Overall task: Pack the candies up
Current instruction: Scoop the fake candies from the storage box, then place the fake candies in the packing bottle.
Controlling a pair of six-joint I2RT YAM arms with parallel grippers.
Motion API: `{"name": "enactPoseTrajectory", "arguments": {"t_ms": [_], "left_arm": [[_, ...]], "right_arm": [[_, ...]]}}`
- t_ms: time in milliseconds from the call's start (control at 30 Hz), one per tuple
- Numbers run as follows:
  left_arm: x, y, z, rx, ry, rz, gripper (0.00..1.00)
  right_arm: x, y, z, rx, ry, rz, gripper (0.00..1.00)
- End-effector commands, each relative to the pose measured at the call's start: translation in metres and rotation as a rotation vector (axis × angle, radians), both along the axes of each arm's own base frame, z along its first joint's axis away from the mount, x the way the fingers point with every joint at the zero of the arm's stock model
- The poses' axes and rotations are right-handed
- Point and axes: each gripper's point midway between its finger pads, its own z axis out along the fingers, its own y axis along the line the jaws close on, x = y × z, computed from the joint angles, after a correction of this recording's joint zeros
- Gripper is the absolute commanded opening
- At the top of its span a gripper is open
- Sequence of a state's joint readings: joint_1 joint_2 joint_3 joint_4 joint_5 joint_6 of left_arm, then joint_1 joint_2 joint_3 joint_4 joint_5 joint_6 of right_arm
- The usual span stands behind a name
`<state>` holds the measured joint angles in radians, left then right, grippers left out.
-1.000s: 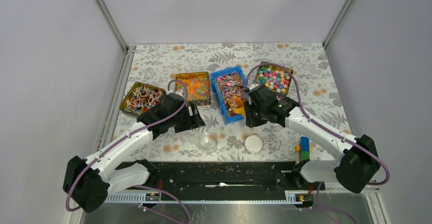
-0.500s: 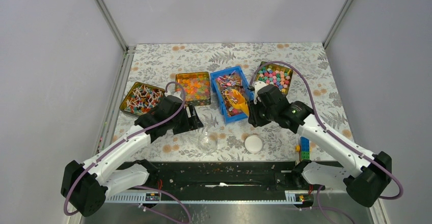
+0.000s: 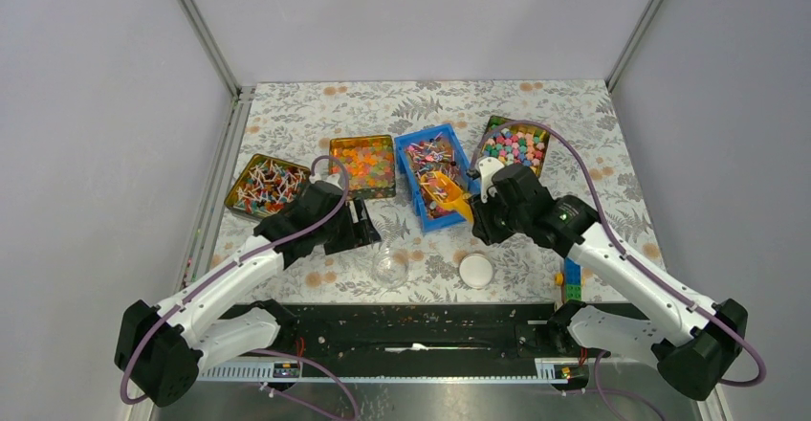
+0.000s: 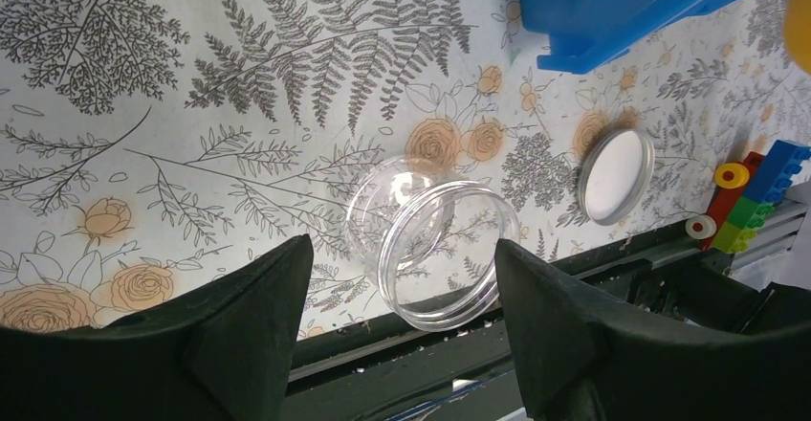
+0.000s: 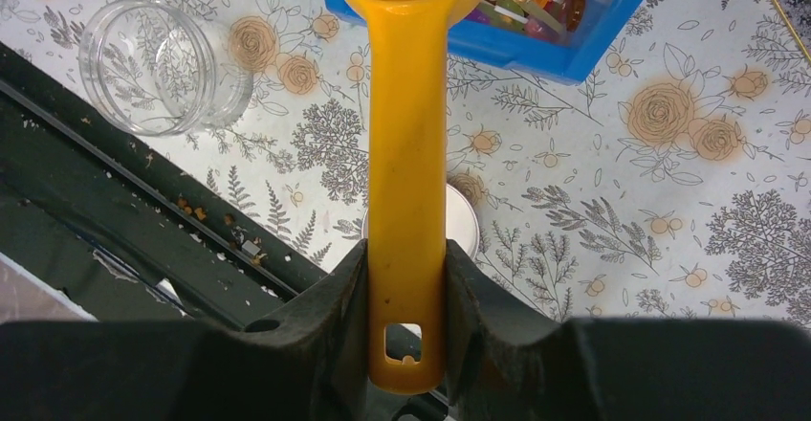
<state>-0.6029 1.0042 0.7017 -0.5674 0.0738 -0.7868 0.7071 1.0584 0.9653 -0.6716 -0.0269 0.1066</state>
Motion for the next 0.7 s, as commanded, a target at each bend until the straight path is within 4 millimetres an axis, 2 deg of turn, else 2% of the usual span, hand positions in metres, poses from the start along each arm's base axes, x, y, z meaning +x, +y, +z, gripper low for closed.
{"name": "enactPoseTrajectory", "arguments": {"t_ms": [0,233,667], "left_arm": [[0.004,0.002,-0.001,0.001,-0.020,0.014,0.71],[0.006,0.003,0.004,0.004,-0.046,0.006,0.70],[0.013,0.020,0.033,0.030,-0.180,0.042,0.70]], "right_arm": [[-0.005,0.004,0.022,0.037,-0.057,0.064,0.00],[-0.021,0.003,0.029,0.041,-0.057,0.126,0.00],[-0.061,0.015,0.026,0.031,-0.008,0.261,0.00]]}}
